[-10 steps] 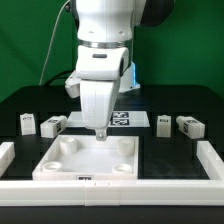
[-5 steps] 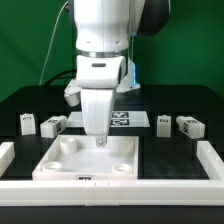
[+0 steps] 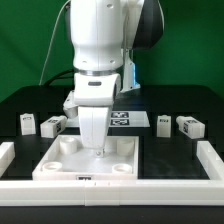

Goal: Assemble one leg

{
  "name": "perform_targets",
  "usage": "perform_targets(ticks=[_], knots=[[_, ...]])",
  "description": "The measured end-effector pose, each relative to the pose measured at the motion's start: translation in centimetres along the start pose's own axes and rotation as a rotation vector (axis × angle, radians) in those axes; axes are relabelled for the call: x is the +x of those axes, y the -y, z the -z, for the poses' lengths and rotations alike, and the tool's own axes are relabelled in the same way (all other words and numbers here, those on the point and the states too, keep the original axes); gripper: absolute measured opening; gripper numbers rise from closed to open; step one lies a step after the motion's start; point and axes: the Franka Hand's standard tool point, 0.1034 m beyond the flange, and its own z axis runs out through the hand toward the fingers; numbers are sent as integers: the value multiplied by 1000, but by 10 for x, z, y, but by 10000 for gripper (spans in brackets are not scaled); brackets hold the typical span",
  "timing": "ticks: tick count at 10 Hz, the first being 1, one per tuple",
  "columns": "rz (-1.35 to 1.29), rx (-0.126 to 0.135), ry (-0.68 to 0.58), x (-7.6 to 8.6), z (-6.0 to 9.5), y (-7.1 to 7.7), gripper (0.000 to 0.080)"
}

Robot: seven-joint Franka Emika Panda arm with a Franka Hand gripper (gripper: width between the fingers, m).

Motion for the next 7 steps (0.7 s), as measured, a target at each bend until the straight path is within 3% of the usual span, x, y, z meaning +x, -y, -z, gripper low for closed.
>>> perform_targets(ticks=[1, 3, 4, 5, 6, 7], knots=[[-2, 0, 0, 0, 1, -1, 650], [-2, 1, 0, 0, 0, 0, 399], [-2, 1, 0, 0, 0, 0, 399], [-2, 1, 0, 0, 0, 0, 216], [-2, 2, 0, 0, 0, 0, 86], [-2, -7, 0, 0, 2, -2, 86]])
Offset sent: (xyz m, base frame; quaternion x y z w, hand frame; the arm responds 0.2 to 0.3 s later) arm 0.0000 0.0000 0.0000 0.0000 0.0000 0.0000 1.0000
